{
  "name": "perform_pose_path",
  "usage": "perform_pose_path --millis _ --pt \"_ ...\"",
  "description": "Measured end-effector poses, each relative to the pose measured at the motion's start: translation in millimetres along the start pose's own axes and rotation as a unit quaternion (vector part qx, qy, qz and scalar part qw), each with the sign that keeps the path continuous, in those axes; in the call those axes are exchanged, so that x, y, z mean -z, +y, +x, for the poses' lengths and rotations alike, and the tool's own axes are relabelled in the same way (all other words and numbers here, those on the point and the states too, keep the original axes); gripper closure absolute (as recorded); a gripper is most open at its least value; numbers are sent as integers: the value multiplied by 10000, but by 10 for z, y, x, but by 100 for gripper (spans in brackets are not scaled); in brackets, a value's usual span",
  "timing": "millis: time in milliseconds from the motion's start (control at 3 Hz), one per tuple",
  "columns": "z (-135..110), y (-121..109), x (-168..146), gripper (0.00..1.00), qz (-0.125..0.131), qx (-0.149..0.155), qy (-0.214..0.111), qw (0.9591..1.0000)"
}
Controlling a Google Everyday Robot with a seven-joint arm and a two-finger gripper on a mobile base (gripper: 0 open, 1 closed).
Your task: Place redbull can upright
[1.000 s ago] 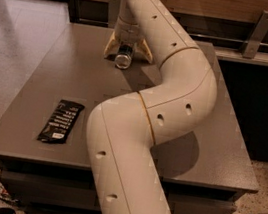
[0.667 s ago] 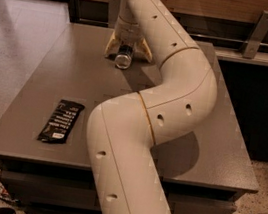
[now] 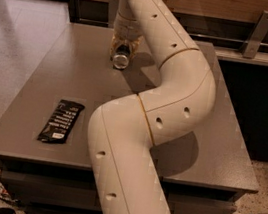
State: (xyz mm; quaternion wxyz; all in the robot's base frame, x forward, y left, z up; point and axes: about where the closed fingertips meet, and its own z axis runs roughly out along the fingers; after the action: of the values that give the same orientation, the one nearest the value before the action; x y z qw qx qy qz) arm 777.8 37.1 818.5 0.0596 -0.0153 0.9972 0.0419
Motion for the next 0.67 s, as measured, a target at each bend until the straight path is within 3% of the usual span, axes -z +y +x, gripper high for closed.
perform_pose_path --millis 333,667 --pt "0 0 0 100 0 0 -1 10000" --pt "-105 -31 138 100 41 76 -294 9995"
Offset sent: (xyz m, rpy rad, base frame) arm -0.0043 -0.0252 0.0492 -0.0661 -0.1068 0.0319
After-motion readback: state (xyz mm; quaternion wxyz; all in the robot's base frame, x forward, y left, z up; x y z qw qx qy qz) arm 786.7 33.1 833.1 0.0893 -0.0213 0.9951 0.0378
